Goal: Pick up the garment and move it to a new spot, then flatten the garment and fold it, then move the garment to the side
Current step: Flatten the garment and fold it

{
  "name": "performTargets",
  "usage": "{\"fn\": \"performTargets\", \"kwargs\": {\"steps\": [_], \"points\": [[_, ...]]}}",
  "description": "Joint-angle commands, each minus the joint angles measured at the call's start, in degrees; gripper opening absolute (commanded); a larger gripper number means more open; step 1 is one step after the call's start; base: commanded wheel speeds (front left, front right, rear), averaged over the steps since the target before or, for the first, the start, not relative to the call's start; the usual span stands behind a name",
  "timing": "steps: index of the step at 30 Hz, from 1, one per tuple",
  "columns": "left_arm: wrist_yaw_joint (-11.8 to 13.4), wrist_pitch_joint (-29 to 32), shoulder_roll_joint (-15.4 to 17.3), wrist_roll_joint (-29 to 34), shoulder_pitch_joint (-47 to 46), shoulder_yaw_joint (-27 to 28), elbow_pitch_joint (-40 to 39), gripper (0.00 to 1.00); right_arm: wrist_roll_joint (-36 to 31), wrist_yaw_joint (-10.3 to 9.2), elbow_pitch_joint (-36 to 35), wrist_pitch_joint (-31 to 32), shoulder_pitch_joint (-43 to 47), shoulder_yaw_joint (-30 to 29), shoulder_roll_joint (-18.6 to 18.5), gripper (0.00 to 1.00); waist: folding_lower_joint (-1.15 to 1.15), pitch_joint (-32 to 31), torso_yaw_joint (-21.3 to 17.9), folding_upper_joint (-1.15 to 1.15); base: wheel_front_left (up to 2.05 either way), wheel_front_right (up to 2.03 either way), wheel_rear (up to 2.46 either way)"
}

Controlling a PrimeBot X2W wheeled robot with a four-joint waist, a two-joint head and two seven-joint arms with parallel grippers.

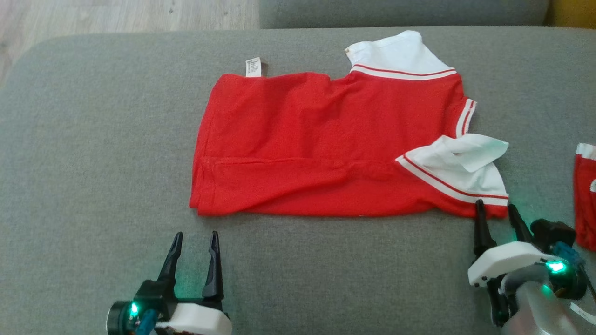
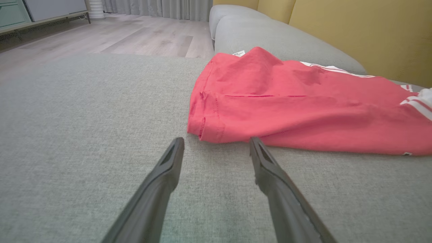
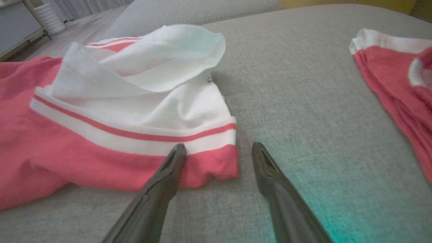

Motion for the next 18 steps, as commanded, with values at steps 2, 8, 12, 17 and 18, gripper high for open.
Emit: {"fn": "performTargets", "kwargs": {"steps": [2, 8, 12, 17, 18], "points": [[0.4, -0.3, 0.3, -0.2, -2.1, 1.5, -1.2, 1.00, -0.7, -0.04, 1.4, -0.1, -1.9, 0.8, -0.3, 0.80, -0.02, 0.6, 0.5, 0.00, 0.00, 0.00, 0.00], [0.4, -0.3, 0.3, -0.6, -2.9, 2.5, -1.0, 1.00, -0.1, -0.04, 4.3, -0.3, -2.0, 0.6, -0.3, 0.00, -0.02, 0.7, 0.2, 0.00, 0.00, 0.00, 0.00], [-1.0, -0.3, 0.3, -1.0, -4.9, 3.3, -0.6, 1.00, -0.2, -0.04, 2.8, -0.6, -2.1, 0.2, -0.5, 0.00, -0.02, 1.2, -0.4, 0.00, 0.00, 0.00, 0.00], [-4.6, -0.3, 0.3, -1.4, -8.9, 3.7, 3.5, 1.00, -0.4, -0.04, 0.6, -0.6, -2.5, -0.1, -1.3, 0.00, -0.02, 2.5, -1.1, 0.00, 0.00, 0.00, 0.00], [-5.0, -0.3, 0.3, -1.5, -9.7, 3.9, 4.8, 1.00, -0.5, -0.04, 0.2, -0.6, -2.6, 0.0, -1.3, 0.00, -0.02, 2.8, -1.2, 0.00, 0.00, 0.00, 0.00]]}}
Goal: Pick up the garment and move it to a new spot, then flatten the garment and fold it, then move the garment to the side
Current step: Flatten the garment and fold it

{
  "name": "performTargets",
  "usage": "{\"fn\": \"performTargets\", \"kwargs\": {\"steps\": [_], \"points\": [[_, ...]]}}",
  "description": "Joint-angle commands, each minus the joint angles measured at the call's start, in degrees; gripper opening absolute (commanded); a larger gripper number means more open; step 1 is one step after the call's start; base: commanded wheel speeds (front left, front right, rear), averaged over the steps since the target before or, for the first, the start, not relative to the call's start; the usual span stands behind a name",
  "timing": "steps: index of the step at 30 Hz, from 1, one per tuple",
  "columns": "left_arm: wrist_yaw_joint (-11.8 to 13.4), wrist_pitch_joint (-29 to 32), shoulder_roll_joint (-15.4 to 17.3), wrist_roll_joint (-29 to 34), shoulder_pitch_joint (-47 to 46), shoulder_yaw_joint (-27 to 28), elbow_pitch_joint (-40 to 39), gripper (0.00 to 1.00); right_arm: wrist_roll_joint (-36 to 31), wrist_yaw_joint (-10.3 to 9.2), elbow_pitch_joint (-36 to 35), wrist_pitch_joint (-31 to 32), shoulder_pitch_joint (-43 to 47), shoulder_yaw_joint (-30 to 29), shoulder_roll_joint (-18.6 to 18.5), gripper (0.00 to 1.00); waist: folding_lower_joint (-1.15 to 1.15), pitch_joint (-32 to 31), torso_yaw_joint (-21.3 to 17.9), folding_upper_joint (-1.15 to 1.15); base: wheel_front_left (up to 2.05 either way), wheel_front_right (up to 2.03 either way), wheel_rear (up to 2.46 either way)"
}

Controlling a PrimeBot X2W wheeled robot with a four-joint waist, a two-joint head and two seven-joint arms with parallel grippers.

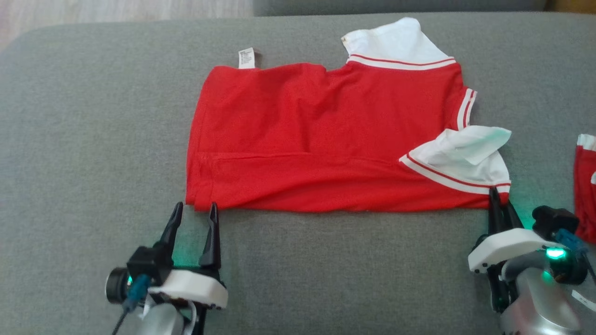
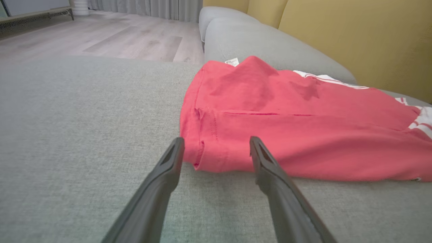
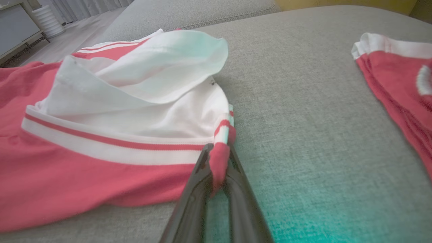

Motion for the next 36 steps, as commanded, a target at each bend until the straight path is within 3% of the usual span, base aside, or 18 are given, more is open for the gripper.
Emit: {"fn": "performTargets", "kwargs": {"steps": [1, 9, 18, 19, 20, 21, 25, 31, 36], "points": [[-0.5, -0.3, 0.4, 0.0, -2.8, 2.7, 0.4, 1.00, -0.4, -0.05, -0.8, 0.0, -0.1, 0.8, -1.3, 0.00, 0.00, 0.6, -0.5, 0.00, 0.00, 0.00, 0.00], [-2.8, -0.3, 0.4, -0.3, -6.0, 4.8, 4.4, 1.00, -0.2, -0.05, -2.6, 0.0, -0.3, 1.7, -1.1, 0.00, 0.00, 1.8, -1.6, 0.00, 0.00, 0.00, 0.00], [-5.2, -0.3, 0.4, -3.2, -7.6, 2.3, 8.1, 1.00, 0.5, -0.05, -3.4, 0.0, -0.4, 2.4, -1.1, 0.00, 0.00, 2.6, -1.9, 0.00, 0.00, 0.00, 0.00], [-5.3, -0.3, 0.4, -3.3, -7.7, 1.9, 8.4, 0.75, 0.5, -0.05, -3.4, 0.0, -0.4, 2.5, -1.1, 0.00, 0.00, 2.6, -1.9, 0.00, 0.00, 0.00, 0.00], [-5.4, -0.3, 0.4, -3.5, -7.9, 1.6, 8.6, 0.27, 0.6, -0.05, -3.5, 0.0, -0.5, 2.5, -1.0, 0.00, 0.00, 2.6, -1.8, 0.00, 0.00, 0.00, 0.00], [-5.5, -0.3, 0.4, -3.6, -8.0, 1.2, 8.6, 0.00, 0.7, -0.05, -3.7, 0.0, -0.6, 2.6, -1.0, 0.00, 0.00, 2.6, -1.8, 0.00, 0.00, 0.00, 0.00], [-5.6, -0.3, 0.4, -4.0, -8.5, 1.1, 6.4, 0.00, 1.8, -0.05, -5.1, 0.0, -0.9, 2.9, -0.9, 0.00, 0.00, 2.2, -1.6, 0.00, 0.00, 0.00, 0.00], [-5.6, -0.3, 0.4, -1.9, -6.9, 6.6, -1.0, 0.00, 3.8, -0.05, -9.0, 0.0, -1.8, 1.9, -1.7, 0.00, 0.00, -0.6, -1.4, 0.00, 0.00, 0.00, 0.00], [-4.7, -0.3, 0.4, -1.4, -2.1, 9.5, -2.1, 0.00, 5.8, -0.05, -10.9, 0.0, 0.4, 2.8, -2.8, 0.00, 0.00, -4.6, -1.4, 0.00, 0.00, 0.00, 0.00]]}}
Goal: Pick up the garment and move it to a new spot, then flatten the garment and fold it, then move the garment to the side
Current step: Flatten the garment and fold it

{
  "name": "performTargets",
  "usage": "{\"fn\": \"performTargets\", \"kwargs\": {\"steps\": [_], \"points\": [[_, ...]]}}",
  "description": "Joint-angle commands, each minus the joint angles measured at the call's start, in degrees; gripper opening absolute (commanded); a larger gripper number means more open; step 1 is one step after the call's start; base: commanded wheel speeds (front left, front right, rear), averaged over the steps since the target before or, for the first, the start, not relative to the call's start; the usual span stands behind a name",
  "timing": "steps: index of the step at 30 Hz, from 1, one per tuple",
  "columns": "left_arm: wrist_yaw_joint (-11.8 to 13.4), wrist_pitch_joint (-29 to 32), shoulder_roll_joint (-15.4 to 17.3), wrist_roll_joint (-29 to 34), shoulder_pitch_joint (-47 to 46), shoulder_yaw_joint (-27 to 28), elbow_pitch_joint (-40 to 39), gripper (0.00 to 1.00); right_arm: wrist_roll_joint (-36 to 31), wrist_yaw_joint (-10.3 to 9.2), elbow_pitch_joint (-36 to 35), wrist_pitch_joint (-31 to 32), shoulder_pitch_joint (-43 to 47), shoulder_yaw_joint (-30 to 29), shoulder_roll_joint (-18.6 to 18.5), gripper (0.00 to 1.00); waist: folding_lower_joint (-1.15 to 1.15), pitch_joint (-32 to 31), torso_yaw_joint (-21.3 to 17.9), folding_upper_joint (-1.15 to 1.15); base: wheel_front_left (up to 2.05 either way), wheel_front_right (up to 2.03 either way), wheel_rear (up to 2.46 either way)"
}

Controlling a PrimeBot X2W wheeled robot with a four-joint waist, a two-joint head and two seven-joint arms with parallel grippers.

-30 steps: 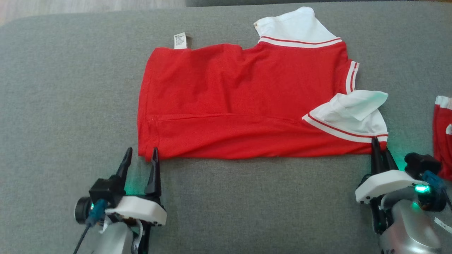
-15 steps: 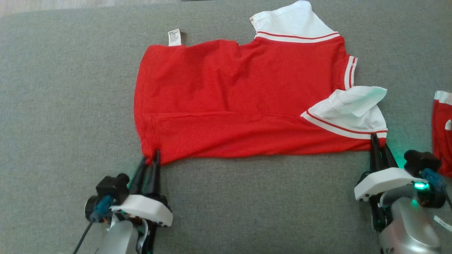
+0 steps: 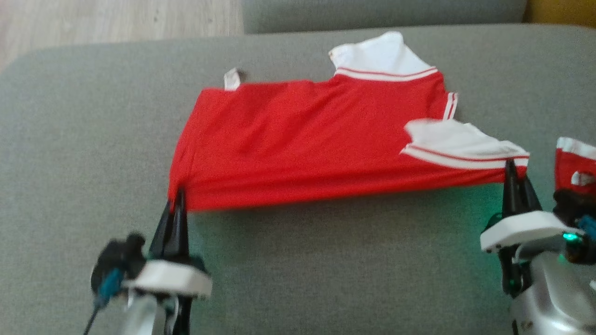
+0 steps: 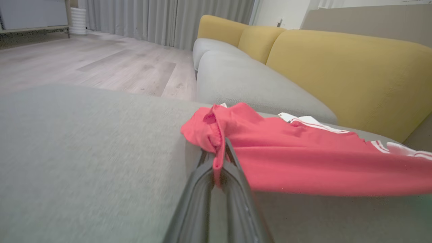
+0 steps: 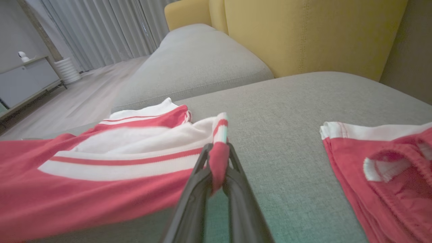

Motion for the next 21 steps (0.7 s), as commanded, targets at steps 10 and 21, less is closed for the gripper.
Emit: {"fn": "performTargets", "kwargs": {"steps": [10, 21], "points": [[3.2, -0.3, 1.0, -2.3, 11.7, 1.2, 1.7, 0.00, 5.3, -0.05, -6.3, 1.3, 12.7, 5.3, -2.2, 0.00, 0.00, -6.0, -0.1, 0.00, 0.00, 0.00, 0.00], [4.3, -0.3, 1.1, -1.2, 5.7, 0.2, 1.6, 1.00, 3.5, -0.05, -10.8, 1.5, 11.4, 5.9, -2.1, 1.00, 0.00, -2.8, 0.6, 0.00, 0.00, 0.00, 0.00]]}}
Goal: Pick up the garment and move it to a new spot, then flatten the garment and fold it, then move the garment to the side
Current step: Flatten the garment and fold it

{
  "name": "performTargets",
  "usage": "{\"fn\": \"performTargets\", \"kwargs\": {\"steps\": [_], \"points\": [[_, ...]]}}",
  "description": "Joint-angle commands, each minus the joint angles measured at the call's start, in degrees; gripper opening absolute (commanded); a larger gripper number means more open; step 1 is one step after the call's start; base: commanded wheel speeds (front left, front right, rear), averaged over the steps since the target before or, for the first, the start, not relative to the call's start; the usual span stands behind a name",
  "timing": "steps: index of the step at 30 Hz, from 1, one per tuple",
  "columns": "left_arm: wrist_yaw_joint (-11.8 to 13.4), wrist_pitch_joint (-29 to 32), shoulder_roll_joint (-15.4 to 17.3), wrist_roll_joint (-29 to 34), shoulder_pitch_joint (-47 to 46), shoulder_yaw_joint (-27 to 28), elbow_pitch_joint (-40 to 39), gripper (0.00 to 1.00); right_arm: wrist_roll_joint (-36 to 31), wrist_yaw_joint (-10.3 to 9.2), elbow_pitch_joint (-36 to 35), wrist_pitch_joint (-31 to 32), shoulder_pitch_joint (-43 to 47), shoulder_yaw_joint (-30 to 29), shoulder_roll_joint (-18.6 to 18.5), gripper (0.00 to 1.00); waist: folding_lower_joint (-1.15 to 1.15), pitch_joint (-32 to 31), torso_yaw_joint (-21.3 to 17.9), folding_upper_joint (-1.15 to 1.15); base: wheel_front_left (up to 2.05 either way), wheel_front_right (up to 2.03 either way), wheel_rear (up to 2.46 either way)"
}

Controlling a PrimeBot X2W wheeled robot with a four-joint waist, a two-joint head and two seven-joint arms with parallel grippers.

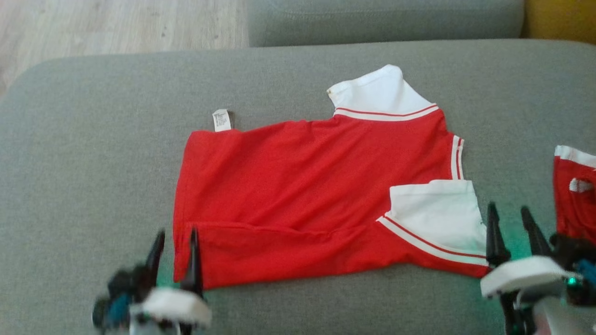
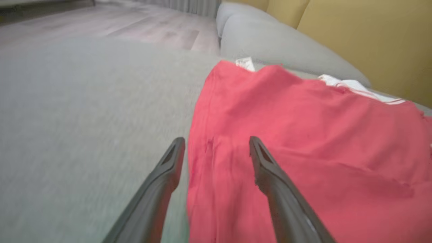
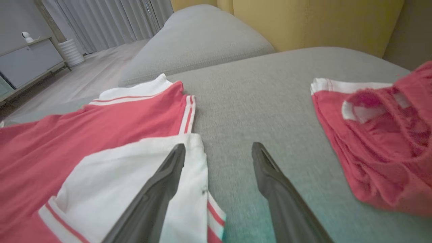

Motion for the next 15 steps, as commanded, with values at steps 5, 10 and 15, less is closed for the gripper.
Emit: {"fn": "performTargets", "kwargs": {"steps": [5, 10, 15], "points": [[-2.3, 0.7, 5.0, 2.6, -16.5, 1.0, 3.3, 1.00, -0.9, -0.05, -3.4, 0.3, -6.6, 2.3, -1.2, 1.00, 0.00, 3.8, 0.4, 0.00, 0.00, 0.00, 0.00], [-4.1, 11.3, 11.0, 2.4, -32.0, -3.1, 10.6, 1.00, -1.0, -0.05, -3.7, 0.9, -12.4, 5.6, -1.6, 1.00, 0.00, 8.3, -0.4, 0.00, 0.00, 0.00, 0.00], [-4.3, 17.6, 13.9, -2.5, -38.0, -7.9, 14.9, 1.00, -0.4, -0.05, -2.8, 0.6, -15.8, 8.0, -2.0, 1.00, 0.00, 11.3, -1.7, 0.00, 0.00, 0.00, 0.00]]}}
